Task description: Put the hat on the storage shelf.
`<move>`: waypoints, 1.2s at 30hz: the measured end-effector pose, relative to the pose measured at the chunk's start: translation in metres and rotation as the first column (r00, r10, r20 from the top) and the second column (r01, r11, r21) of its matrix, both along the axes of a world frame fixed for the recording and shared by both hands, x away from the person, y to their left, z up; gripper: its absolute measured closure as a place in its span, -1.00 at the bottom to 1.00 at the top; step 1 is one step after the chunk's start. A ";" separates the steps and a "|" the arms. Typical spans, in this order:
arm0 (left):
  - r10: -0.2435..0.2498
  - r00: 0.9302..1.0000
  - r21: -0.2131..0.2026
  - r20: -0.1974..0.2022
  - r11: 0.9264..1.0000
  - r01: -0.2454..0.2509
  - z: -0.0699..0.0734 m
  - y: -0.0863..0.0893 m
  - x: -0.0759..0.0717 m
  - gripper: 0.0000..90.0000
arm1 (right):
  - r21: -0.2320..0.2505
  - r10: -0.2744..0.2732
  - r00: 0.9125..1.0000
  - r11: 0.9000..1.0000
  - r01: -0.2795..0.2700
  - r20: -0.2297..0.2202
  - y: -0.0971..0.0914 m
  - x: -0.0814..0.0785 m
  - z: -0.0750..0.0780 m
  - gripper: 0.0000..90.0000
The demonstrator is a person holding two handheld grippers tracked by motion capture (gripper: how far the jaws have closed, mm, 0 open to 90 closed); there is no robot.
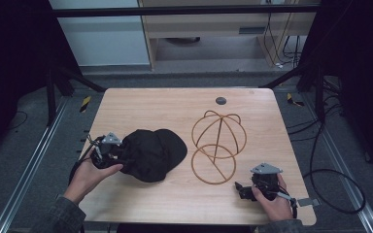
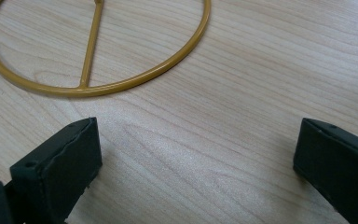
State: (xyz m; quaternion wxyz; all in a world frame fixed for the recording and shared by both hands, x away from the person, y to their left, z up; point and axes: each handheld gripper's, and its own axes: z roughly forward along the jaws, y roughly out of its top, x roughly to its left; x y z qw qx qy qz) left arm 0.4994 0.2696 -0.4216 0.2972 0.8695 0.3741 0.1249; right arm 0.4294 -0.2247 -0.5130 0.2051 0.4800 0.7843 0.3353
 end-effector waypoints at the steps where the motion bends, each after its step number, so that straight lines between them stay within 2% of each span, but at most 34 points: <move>1: -0.007 1.000 0.006 0.000 1.000 0.007 0.000 -0.001 0.001 0.09 | 0.000 0.000 1.000 1.000 0.000 0.000 0.000 0.000 0.000 -0.98; 2: -0.012 1.000 0.009 -0.005 1.000 0.012 0.000 -0.001 0.002 0.33 | 0.000 0.000 1.000 1.000 0.000 0.000 0.000 0.000 0.000 -0.97; 6: -0.027 0.999 0.014 -0.018 1.000 0.027 -0.001 -0.004 0.007 0.65 | 0.000 0.000 1.000 1.000 0.000 0.000 0.000 0.000 0.000 -0.97; 7: -0.031 0.999 0.014 -0.041 0.999 0.031 -0.001 -0.004 0.010 0.72 | 0.000 0.000 1.000 1.000 0.000 0.000 0.000 0.000 0.000 -0.97; 9: -0.034 0.998 0.017 -0.048 0.999 0.035 0.000 -0.003 0.011 0.74 | 0.000 0.000 1.000 1.000 0.000 0.000 0.000 0.000 0.000 -0.97; 13: -0.038 0.995 0.023 -0.091 0.999 0.041 0.002 -0.002 0.016 0.91 | 0.000 0.000 1.000 1.000 0.000 0.000 0.000 0.000 0.000 -0.97; 18: -0.055 0.991 0.047 -0.118 0.997 0.061 0.008 -0.004 0.019 0.94 | 0.000 0.000 1.000 1.000 0.000 0.000 0.000 0.000 0.000 -0.97; 21: -0.063 0.990 0.042 -0.123 0.997 0.068 0.014 -0.005 0.019 0.95 | 0.000 0.000 1.000 1.000 0.000 0.000 0.000 0.000 0.000 -0.97; 25: -0.078 0.989 0.060 -0.125 0.994 0.086 0.021 -0.005 0.016 0.95 | 0.001 0.000 1.000 1.000 0.000 0.000 0.000 0.000 0.000 -0.97; 29: -0.089 0.990 0.071 -0.114 0.993 0.097 0.031 -0.003 0.013 0.95 | 0.000 0.000 1.000 1.000 0.000 0.000 0.000 0.000 0.000 -0.97; 36: -0.114 0.990 0.070 -0.086 0.990 0.120 0.059 0.001 0.002 0.96 | 0.000 0.000 1.000 1.000 0.000 0.000 0.000 0.000 0.000 -0.97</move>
